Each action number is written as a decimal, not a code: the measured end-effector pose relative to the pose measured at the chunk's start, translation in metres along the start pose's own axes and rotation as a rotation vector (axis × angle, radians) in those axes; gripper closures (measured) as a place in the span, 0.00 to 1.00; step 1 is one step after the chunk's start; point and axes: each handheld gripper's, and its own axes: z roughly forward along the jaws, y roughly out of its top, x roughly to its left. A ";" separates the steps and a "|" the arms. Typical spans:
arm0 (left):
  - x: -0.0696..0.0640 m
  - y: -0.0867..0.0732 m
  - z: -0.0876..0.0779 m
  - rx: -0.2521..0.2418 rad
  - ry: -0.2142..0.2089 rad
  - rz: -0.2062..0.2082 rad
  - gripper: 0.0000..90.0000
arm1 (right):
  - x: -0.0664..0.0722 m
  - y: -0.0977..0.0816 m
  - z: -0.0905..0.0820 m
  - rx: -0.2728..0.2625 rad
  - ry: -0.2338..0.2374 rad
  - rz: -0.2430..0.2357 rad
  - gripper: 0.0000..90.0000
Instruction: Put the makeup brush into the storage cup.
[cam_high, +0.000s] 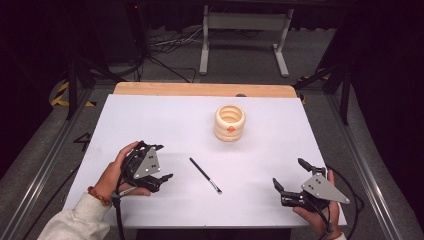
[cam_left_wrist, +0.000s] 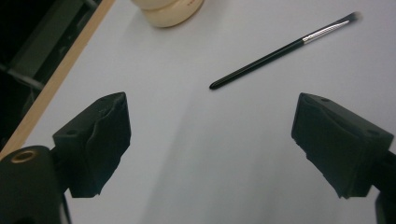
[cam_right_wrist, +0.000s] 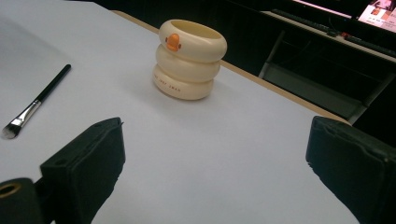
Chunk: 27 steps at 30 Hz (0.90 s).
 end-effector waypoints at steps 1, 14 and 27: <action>0.000 0.004 0.004 0.006 -0.012 0.014 0.18 | 0.000 0.000 0.000 0.004 0.005 -0.002 0.06; 0.003 0.050 0.036 0.062 -0.119 0.150 0.17 | -0.001 -0.002 0.002 0.017 0.003 -0.001 0.06; -0.007 0.073 0.066 0.142 -0.245 0.256 0.23 | 0.000 -0.002 0.002 0.026 0.013 -0.002 0.06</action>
